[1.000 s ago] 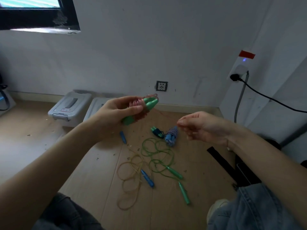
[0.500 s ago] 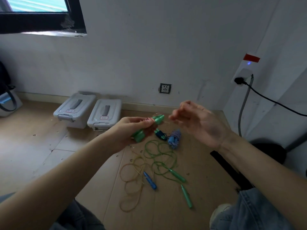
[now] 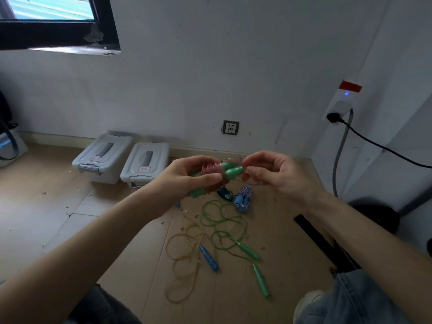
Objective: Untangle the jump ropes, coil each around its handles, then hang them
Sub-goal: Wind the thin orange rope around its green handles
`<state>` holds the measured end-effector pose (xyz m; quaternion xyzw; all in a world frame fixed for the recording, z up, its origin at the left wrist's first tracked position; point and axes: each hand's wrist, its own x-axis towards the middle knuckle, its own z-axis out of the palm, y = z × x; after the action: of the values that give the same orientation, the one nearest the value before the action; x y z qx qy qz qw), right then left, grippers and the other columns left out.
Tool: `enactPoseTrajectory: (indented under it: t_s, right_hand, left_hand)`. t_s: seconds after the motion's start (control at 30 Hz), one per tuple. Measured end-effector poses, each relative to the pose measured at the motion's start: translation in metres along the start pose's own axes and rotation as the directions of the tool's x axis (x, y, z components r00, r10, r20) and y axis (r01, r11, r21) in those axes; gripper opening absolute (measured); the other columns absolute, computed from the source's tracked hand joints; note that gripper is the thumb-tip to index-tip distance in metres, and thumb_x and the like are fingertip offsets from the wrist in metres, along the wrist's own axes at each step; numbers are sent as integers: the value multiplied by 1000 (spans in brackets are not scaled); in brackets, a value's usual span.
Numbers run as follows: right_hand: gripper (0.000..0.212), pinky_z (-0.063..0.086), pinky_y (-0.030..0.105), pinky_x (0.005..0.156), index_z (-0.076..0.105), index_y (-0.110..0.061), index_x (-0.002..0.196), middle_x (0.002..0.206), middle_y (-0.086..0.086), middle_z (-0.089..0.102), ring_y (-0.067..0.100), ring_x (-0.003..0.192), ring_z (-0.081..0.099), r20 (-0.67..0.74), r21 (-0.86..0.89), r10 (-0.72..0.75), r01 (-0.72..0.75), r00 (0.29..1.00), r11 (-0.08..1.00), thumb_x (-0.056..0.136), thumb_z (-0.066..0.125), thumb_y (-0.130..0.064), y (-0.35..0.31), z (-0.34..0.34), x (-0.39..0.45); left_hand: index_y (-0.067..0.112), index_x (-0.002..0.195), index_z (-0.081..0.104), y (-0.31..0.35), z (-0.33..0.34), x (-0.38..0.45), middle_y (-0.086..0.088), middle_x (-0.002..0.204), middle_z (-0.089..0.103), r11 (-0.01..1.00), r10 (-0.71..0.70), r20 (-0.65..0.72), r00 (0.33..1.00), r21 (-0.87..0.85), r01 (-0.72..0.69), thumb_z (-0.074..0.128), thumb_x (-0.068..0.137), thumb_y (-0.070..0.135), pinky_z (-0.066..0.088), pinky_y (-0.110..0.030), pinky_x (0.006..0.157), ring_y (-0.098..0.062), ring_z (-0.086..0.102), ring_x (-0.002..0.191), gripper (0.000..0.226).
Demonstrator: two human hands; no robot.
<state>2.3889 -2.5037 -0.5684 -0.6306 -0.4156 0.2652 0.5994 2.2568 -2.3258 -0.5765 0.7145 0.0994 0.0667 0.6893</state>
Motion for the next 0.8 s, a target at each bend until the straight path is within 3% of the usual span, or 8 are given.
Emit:
enactPoseTrajectory:
  t_s: [0.2,0.27,0.37,0.47,0.57,0.63,0.7,0.8]
  right_hand:
    - [25,48,10,62,65,-18,88,78,-7,72,3,72,66,-5,-5,53,-53,999,999,69,67,-33,1,0,-1]
    - [27,52,14,69,64,-16,88,82,-7,73,8,80,69,17,-9,70,-70,997,998,64,73,-25,2,-1,0]
    - [14,50,11,67,64,-15,87,79,-9,73,2,77,68,-24,-21,42,-43,999,999,77,65,-4,0,-3,0]
    - [15,49,14,67,67,-17,84,79,-8,73,3,78,64,-119,-17,60,-62,991,998,85,59,-5,1,-2,-1]
    - [10,50,21,69,64,-12,85,78,1,73,12,80,65,-269,169,151,-108,951,980,83,59,-3,2,-1,0]
    - [10,51,26,71,61,-9,87,75,4,71,16,78,65,-328,466,296,-119,897,877,81,58,-1,-1,-6,2]
    - [7,55,33,76,58,-8,86,72,4,68,16,76,63,-303,665,394,-104,868,740,83,55,-3,-4,-11,3]
    - [7,54,48,81,55,-7,81,71,5,62,21,78,64,-209,733,385,-117,899,670,86,50,-9,-7,-9,3]
  left_hand:
    - [31,98,62,1,1,-1,5,99,62,988,98,-26,995,122,-94,71,63,28,52,-13,64,-2,64,83,37]
    - [33,97,61,0,1,1,5,99,61,975,142,-27,989,176,-135,72,67,24,51,-12,63,1,63,82,33]
    - [35,97,61,-1,-1,2,8,99,61,965,159,-14,987,213,-153,71,72,18,50,-10,63,3,62,85,32]
    - [40,96,59,0,-2,2,12,96,61,945,182,10,983,274,-178,72,72,19,49,-8,64,5,61,85,34]
    - [42,96,58,0,-1,3,16,94,62,906,210,69,975,360,-221,73,72,19,49,-8,68,7,60,88,36]
    - [42,97,57,-2,1,3,15,96,62,875,181,133,974,430,-221,73,73,20,51,-11,72,4,60,90,37]
    - [42,98,55,-5,3,4,13,98,61,856,136,193,972,472,-213,72,73,20,53,-16,74,0,61,90,37]
    - [36,96,59,-7,3,5,10,94,63,917,122,156,980,361,-172,73,73,15,50,-11,68,3,62,85,34]
